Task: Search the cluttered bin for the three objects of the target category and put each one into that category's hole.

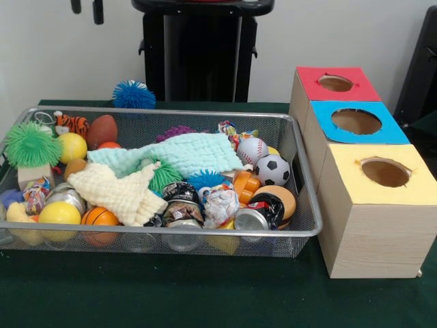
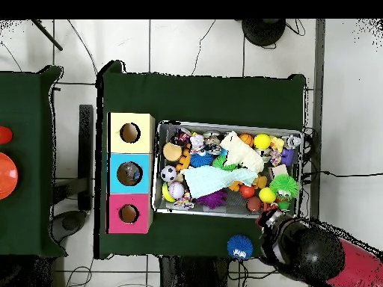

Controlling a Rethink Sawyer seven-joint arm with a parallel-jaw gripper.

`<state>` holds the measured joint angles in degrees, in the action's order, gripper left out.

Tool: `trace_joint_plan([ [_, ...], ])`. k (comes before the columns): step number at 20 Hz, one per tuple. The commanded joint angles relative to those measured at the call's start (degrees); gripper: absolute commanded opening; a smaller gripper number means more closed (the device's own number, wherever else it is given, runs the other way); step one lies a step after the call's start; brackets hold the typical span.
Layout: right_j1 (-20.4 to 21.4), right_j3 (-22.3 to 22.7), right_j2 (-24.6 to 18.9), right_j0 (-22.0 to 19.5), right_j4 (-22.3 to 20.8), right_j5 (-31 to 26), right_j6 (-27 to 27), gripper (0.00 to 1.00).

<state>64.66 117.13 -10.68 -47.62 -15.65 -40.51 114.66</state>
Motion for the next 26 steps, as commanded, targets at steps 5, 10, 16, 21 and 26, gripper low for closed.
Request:
trace_joint_plan([
  [5, -9.18, 11.58, -7.71, -4.83, -16.04, 14.46, -11.83, 1.00],
  [10, -11.35, 11.14, -5.34, -3.26, -23.60, 18.95, -6.34, 1.00],
  [16, -17.33, 9.43, -0.51, -0.27, -31.59, 24.85, 0.11, 1.00],
  [21, -20.39, 10.23, 2.87, 2.43, -35.16, 29.15, 4.17, 1.00],
  [26, -23.82, 6.06, 11.02, 10.12, -39.13, 35.97, 9.40, 1.00],
])
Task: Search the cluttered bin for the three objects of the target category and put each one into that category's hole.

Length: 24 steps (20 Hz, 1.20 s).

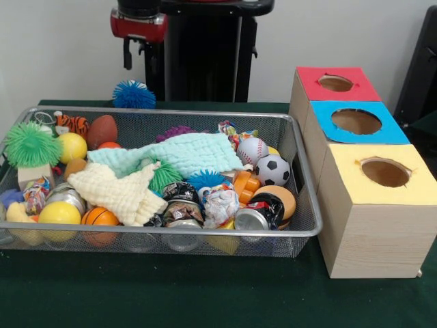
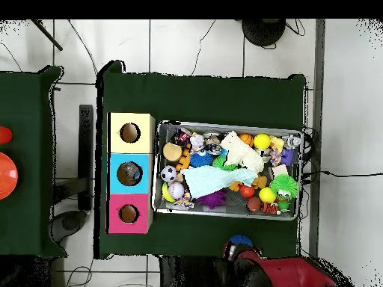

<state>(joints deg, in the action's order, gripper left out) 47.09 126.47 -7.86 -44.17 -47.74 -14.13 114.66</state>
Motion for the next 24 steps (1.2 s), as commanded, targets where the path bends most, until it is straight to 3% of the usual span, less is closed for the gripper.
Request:
trace_joint_plan([
  [1, -7.06, -4.26, 9.37, 7.59, -7.16, 10.89, 9.60, 1.00],
  [9, -12.61, -10.05, 14.09, 10.63, -6.26, 13.83, 7.21, 1.00],
  [12, -17.71, -13.59, 18.67, 14.42, -5.30, 17.82, 8.47, 1.00],
  [19, -25.47, -19.33, 27.40, 21.81, -1.22, 20.90, 9.27, 1.00],
  [24, -27.11, -20.36, 26.25, 20.51, 0.86, 18.13, 8.08, 1.00],
])
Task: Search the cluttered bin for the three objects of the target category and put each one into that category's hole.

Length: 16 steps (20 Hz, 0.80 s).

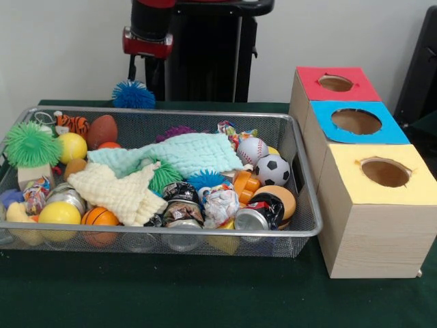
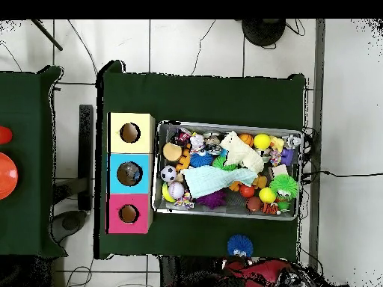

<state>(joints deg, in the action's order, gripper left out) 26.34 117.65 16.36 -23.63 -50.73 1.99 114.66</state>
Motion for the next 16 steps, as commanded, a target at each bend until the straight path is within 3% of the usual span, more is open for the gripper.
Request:
trace_joint_plan([
  [1, -6.50, -11.76, 2.09, 0.11, 4.05, 1.58, 7.83, 1.00],
  [5, -7.48, -12.40, 2.27, -0.04, 4.80, 0.10, 7.28, 1.00],
  [11, -9.56, -13.07, -1.64, -4.20, 4.04, 0.41, 5.64, 1.00],
  [16, -5.68, -10.28, -9.25, -10.82, 1.06, 2.23, 3.39, 1.00],
])
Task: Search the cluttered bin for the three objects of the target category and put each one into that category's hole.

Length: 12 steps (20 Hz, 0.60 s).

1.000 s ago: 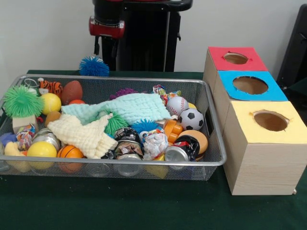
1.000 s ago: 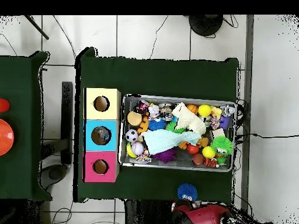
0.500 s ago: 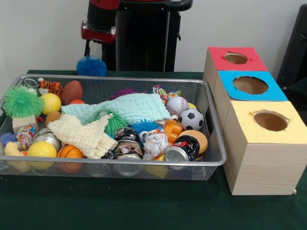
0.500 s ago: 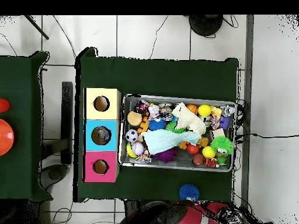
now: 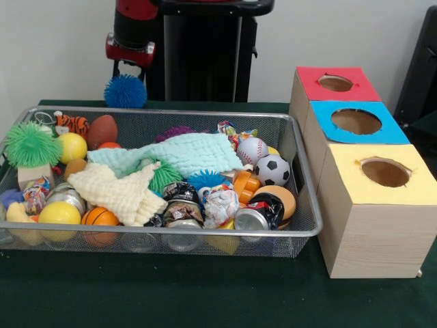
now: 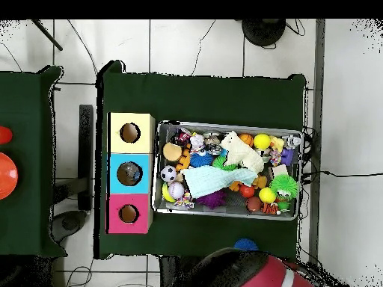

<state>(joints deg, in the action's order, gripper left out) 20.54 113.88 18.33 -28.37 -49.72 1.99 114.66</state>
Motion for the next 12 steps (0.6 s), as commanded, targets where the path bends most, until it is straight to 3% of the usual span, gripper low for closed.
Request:
trace_joint_plan([
  [1, 1.62, -5.24, -13.11, -7.58, -0.37, 1.85, 2.96, 1.00],
  [8, 8.31, -2.32, -14.02, -6.26, -0.93, 5.25, 3.54, 1.00],
  [9, 9.16, -1.70, -16.49, -8.27, -1.86, 4.76, 2.92, 1.00],
  [10, 9.62, -1.40, -18.03, -9.35, -2.58, 4.18, 2.48, 0.00],
  [12, 9.75, -1.34, -18.36, -9.38, -2.58, 4.33, 2.56, 0.00],
])
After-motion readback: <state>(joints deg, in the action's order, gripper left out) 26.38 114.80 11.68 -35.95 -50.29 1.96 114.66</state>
